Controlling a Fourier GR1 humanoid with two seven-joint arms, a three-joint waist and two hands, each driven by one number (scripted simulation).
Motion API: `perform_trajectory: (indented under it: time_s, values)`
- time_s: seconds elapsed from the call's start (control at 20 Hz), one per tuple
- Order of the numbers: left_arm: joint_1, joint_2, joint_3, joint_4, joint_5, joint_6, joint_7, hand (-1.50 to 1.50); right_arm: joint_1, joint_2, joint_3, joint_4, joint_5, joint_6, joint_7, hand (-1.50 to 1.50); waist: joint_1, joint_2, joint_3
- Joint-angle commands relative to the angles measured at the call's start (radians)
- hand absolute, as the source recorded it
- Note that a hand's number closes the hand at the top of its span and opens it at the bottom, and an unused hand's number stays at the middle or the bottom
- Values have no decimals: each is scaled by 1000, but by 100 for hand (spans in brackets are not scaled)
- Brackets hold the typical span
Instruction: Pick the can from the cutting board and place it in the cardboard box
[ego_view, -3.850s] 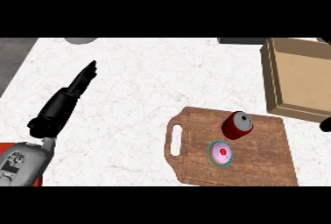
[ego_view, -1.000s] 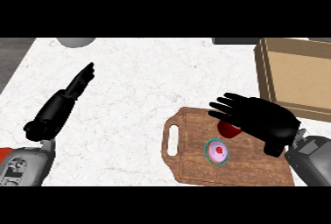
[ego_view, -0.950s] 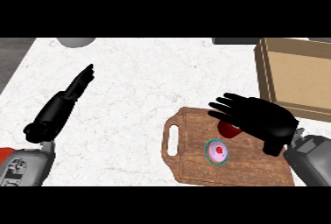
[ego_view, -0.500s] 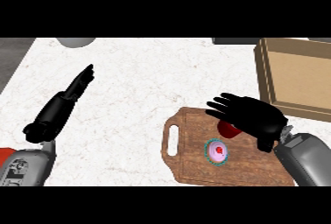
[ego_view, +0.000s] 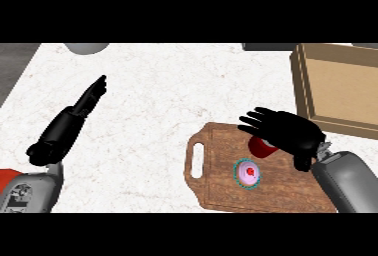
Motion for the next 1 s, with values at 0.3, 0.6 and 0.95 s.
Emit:
perform_trajectory:
  time_s: [0.3, 0.6, 0.95]
  values:
    - [1, -31, 9, 10, -38, 6, -18, 0, -28, 66, -8, 110, 43, -217, -154, 150, 1, 1, 0]
    - [-12, -27, 32, 30, -31, -10, -23, 0, 69, 34, -47, 51, -21, -255, -273, 150, -5, 0, 0]
    - [3, 0, 58, -11, 12, -49, 12, 0, 322, -98, -147, -47, -242, -297, -525, 150, -15, -3, 1]
